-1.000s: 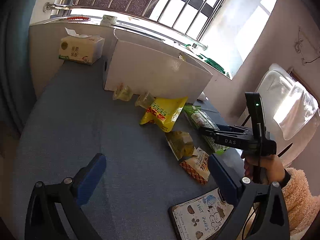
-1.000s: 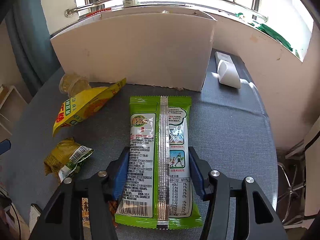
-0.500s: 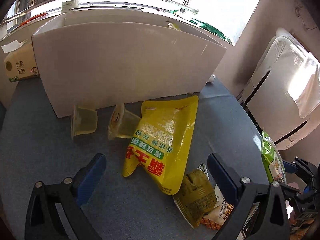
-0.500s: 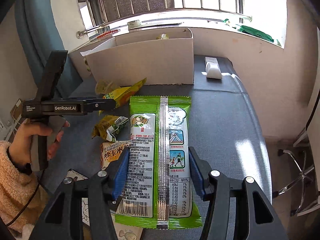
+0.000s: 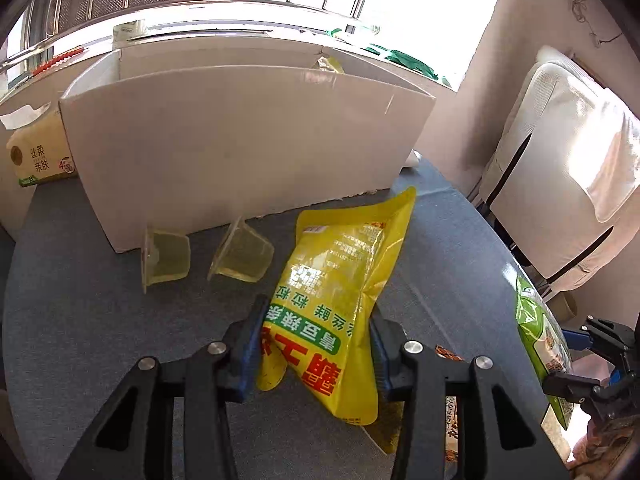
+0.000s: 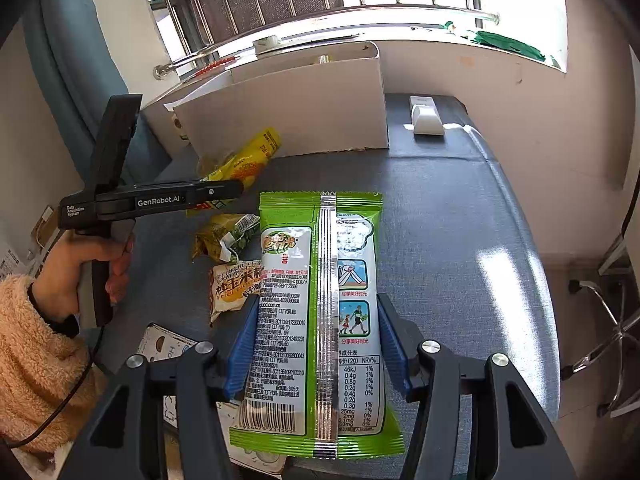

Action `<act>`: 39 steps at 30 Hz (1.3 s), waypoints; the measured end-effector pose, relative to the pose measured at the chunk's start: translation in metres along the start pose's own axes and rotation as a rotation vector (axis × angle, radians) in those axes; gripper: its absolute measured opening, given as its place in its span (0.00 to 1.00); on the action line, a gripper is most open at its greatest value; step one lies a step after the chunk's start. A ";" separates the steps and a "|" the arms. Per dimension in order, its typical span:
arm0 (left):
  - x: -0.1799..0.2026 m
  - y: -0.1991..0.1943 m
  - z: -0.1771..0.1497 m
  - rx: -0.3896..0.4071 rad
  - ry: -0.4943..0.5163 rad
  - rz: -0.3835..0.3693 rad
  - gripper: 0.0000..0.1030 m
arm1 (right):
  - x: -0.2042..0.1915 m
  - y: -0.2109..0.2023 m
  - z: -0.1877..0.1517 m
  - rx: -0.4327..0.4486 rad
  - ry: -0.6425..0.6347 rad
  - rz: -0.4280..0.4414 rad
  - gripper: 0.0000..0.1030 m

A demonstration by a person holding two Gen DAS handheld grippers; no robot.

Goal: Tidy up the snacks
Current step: 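Grasp the yellow printed bag with the left gripper while the right lifts the green bag, then lower both bags into the white box and open both grippers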

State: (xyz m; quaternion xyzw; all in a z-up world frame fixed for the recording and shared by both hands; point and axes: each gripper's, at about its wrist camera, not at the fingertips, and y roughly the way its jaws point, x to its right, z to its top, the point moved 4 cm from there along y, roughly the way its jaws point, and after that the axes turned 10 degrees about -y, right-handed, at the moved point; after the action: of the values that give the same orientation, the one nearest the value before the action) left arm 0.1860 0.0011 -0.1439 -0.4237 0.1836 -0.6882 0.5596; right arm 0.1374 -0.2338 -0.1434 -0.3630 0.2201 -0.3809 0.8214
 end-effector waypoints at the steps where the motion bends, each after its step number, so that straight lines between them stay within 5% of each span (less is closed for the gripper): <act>1: 0.003 -0.012 -0.002 0.025 -0.012 -0.015 0.47 | 0.000 0.000 0.000 0.003 0.004 0.006 0.58; 9: -0.001 -0.098 0.003 0.219 -0.071 -0.067 0.47 | -0.004 0.002 0.039 0.077 0.021 0.067 0.58; 16: -0.030 -0.130 0.061 0.342 -0.181 -0.087 0.47 | -0.012 0.011 0.123 0.181 0.008 0.105 0.58; 26: -0.051 -0.062 0.184 0.290 -0.289 -0.074 0.49 | 0.008 0.085 0.267 0.152 -0.001 0.058 0.59; 29: -0.062 -0.044 0.207 0.288 -0.335 0.007 0.72 | 0.019 0.108 0.296 0.145 -0.001 0.045 0.65; 30: -0.066 -0.041 0.213 0.288 -0.346 0.025 0.97 | 0.024 0.114 0.303 0.147 0.008 0.044 0.69; 32: -0.076 -0.032 0.220 0.256 -0.377 0.050 1.00 | 0.030 0.121 0.313 0.133 0.036 0.047 0.99; 39: -0.087 -0.042 0.205 0.251 -0.370 0.030 1.00 | 0.037 0.117 0.296 0.126 0.072 0.038 1.00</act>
State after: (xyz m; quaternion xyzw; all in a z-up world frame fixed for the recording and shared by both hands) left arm 0.3231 0.1397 -0.0286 -0.4668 -0.0027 -0.6078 0.6424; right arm 0.4034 -0.0833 -0.0469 -0.2922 0.2319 -0.3911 0.8414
